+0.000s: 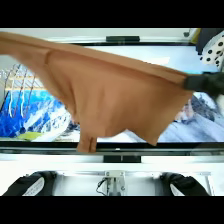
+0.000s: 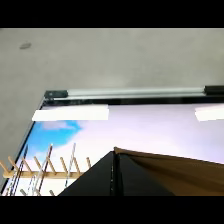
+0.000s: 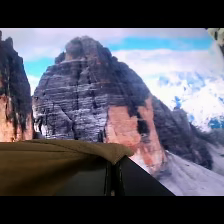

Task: Fold the shirts.

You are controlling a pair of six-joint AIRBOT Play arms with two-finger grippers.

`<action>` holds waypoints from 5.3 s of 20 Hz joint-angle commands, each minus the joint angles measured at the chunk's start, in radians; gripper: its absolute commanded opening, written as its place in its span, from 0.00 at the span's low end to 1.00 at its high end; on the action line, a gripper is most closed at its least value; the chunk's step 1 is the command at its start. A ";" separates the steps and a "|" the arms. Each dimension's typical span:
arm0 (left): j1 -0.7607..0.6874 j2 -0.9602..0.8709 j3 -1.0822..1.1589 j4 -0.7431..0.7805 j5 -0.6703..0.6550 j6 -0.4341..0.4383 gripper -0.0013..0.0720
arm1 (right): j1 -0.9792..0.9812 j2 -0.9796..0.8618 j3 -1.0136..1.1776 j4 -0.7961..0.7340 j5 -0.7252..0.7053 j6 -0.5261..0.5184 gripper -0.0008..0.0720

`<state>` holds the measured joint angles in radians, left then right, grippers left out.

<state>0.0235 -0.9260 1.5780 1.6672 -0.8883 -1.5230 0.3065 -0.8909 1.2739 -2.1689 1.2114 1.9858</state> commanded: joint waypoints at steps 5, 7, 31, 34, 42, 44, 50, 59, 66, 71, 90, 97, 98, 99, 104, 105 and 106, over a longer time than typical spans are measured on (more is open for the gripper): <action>0.001 -0.397 -0.065 -0.301 0.285 0.000 0.06 | -0.235 -0.368 -0.097 0.272 -0.578 0.276 0.10; 0.000 -0.494 -0.065 -0.412 0.265 0.000 0.06 | -0.249 -0.456 -0.097 0.417 -0.594 0.296 0.10; 0.053 -0.705 -0.531 -1.024 -0.114 0.150 0.56 | -0.459 -0.370 -0.090 0.809 0.064 -0.272 0.77; 0.013 -0.719 -0.531 -1.029 -0.045 0.104 0.56 | -0.459 -0.370 -0.090 0.802 0.061 -0.275 0.77; 0.008 -0.734 -0.523 -1.040 -0.040 0.098 0.07 | -0.460 -0.393 -0.092 0.795 0.065 -0.296 0.81; 0.014 -0.723 -0.504 -1.039 -0.050 0.117 0.07 | -0.468 -0.431 -0.131 0.811 0.098 -0.325 0.83; 0.043 -0.672 -0.473 -1.021 -0.134 0.205 0.06 | -0.479 -0.603 -0.225 0.884 0.052 -0.376 0.83; 0.045 -0.632 -0.473 -0.975 -0.161 0.207 0.06 | -0.477 -0.667 -0.225 0.965 -0.092 -0.401 0.83; 0.053 -0.632 -0.449 -0.975 -0.186 0.237 0.06 | -0.409 -0.664 -0.222 1.071 -0.053 -0.523 0.11; 0.106 -0.501 -0.184 -0.974 -0.292 0.372 0.06 | -0.412 -0.481 -0.029 1.124 0.010 -0.671 0.10; 0.502 0.169 0.383 -0.695 -0.206 0.082 0.06 | -0.411 0.146 0.544 0.575 -0.046 -0.515 0.10; 0.478 0.056 -0.015 -0.697 -0.393 0.227 0.06 | -0.410 -0.270 0.544 0.603 0.269 -0.515 0.10; 0.457 0.029 -0.087 -0.697 -0.372 0.237 0.06 | -0.410 -0.346 0.544 0.628 0.267 -0.513 0.10; 0.432 -0.002 -0.152 -0.697 -0.337 0.237 0.06 | -0.410 -0.416 0.544 0.652 0.253 -0.507 0.10; 0.242 -0.262 -0.295 -0.699 -0.019 0.237 0.06 | -0.409 -0.743 0.544 0.723 0.065 -0.425 0.10; 0.203 -0.326 -0.285 -0.699 0.054 0.236 0.06 | -0.409 -0.794 0.544 0.724 0.025 -0.396 0.10; 0.169 -0.388 -0.269 -0.699 0.122 0.236 0.06 | -0.409 -0.838 0.544 0.724 -0.016 -0.366 0.10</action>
<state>0.2882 -1.1625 1.3296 0.9791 -0.9661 -1.2938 -0.1036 -1.5764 1.8168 -1.4815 1.3056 1.5444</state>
